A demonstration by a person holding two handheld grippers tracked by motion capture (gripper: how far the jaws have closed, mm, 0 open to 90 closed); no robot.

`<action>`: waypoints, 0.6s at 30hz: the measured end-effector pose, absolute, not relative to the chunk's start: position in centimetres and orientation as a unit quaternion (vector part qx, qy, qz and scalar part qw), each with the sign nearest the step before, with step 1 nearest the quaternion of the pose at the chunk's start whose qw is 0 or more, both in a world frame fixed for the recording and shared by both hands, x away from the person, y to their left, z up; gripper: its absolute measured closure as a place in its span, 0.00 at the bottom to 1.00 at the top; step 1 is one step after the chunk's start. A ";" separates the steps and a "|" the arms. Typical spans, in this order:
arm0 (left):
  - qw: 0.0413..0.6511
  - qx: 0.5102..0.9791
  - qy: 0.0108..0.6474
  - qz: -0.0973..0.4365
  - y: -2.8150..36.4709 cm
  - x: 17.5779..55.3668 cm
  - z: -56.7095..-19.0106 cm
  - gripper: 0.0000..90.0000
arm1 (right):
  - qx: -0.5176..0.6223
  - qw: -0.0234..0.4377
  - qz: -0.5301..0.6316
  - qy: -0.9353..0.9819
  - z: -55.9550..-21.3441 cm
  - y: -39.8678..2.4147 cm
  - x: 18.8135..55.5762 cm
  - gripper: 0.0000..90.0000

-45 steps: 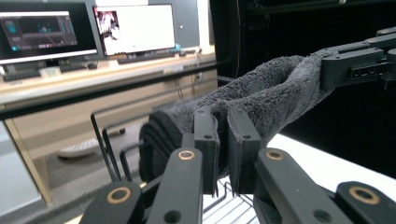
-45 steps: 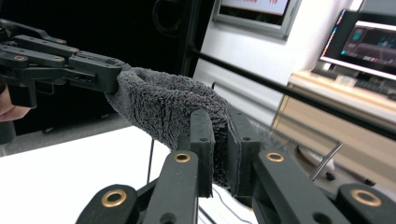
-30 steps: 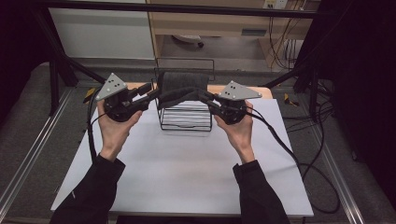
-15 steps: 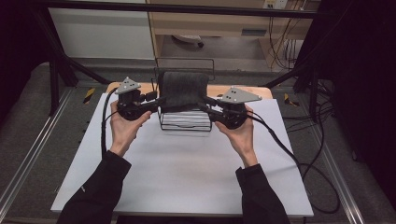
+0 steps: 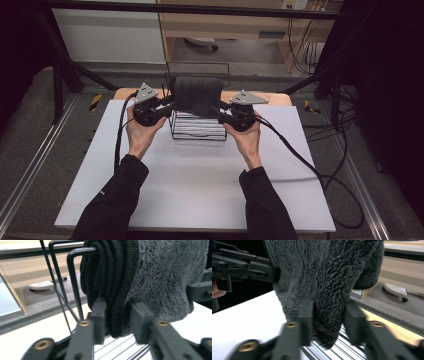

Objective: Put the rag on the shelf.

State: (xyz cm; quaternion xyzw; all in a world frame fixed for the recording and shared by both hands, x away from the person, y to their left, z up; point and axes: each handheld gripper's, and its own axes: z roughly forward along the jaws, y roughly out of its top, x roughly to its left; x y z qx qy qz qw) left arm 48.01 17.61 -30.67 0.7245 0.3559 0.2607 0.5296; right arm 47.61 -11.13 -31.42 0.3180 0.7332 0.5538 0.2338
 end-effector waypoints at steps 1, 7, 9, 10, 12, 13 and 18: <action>0.532 0.725 0.355 0.256 17.7 48.1 -30.7 0.87 | 0.317 0.237 0.555 0.732 -31.4 -11.2 47.6 0.87; 0.546 0.724 0.342 0.246 17.8 47.7 -29.8 0.94 | 0.307 0.244 0.572 0.721 -30.7 -11.2 47.2 0.91; 0.551 0.720 0.335 0.256 17.8 47.3 -29.2 0.94 | 0.301 0.255 0.571 0.720 -30.3 -11.1 47.1 0.91; 0.553 0.719 0.332 0.258 17.8 47.2 -29.1 0.94 | 0.297 0.255 0.571 0.722 -30.1 -11.0 47.1 0.91; 0.547 0.725 0.330 0.257 17.9 47.1 -29.0 0.94 | 0.297 0.262 0.564 0.724 -30.0 -10.9 47.1 0.91; 0.545 0.726 0.329 0.260 17.9 47.0 -29.1 0.94 | 0.299 0.260 0.560 0.727 -30.1 -11.0 47.2 0.90; 0.537 0.730 0.326 0.269 18.1 46.4 -29.6 0.90 | 0.306 0.258 0.556 0.728 -30.6 -11.4 46.9 0.78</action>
